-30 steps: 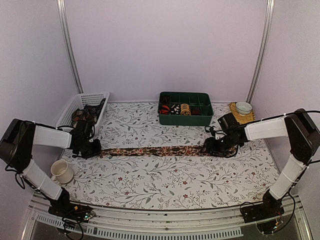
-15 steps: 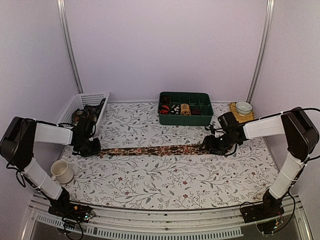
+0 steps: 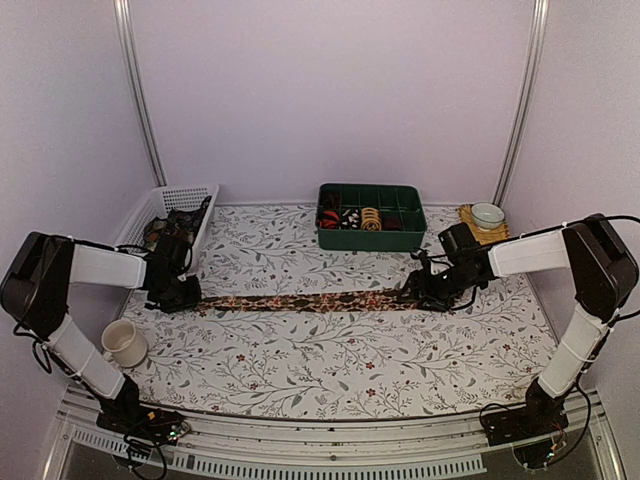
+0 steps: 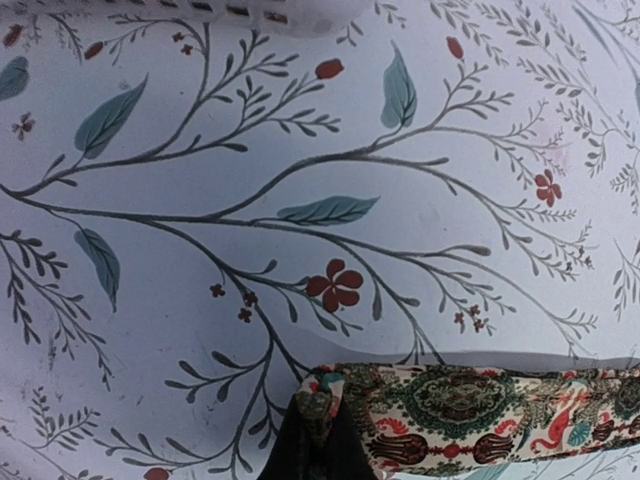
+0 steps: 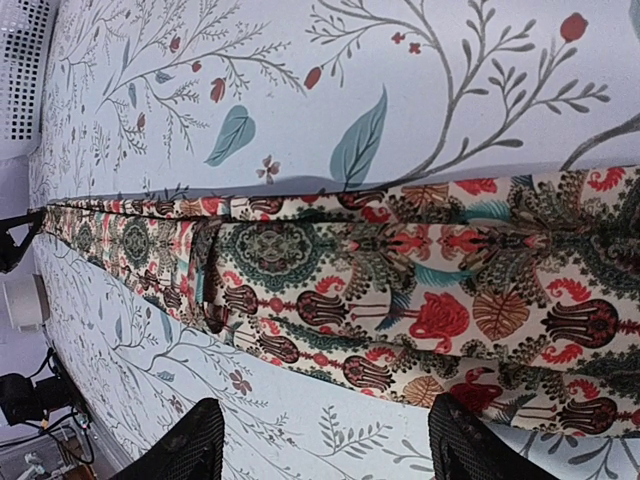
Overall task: Roll the ties
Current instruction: Flatten out the tie at the center of the board.
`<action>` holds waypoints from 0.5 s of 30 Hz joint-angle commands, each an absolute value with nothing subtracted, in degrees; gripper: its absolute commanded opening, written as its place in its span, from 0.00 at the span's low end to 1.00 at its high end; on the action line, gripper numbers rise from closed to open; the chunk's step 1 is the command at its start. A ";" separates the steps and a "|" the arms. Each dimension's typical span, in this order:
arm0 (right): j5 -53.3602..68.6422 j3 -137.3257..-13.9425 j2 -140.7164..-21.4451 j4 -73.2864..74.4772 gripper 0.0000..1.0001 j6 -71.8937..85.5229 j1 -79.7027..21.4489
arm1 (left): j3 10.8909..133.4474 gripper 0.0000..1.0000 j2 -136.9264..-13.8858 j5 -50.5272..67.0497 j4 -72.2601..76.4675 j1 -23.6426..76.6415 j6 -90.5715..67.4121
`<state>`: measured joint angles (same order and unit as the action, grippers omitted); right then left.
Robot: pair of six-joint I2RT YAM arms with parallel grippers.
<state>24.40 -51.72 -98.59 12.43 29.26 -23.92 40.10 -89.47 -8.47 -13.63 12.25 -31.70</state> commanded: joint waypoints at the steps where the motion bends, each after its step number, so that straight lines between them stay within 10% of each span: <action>1: 26.41 -53.43 -94.01 12.39 0.70 30.19 -23.69 | 40.25 0.00 -91.98 -10.53 -17.18 12.25 -31.29; 15: 20.15 -54.84 -101.62 12.66 0.70 30.38 -23.39 | 40.74 0.01 -92.20 -12.00 -17.80 13.01 -31.03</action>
<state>22.59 -53.74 -98.65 12.62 30.22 -23.92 41.01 -90.37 -10.17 -14.11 12.75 -31.53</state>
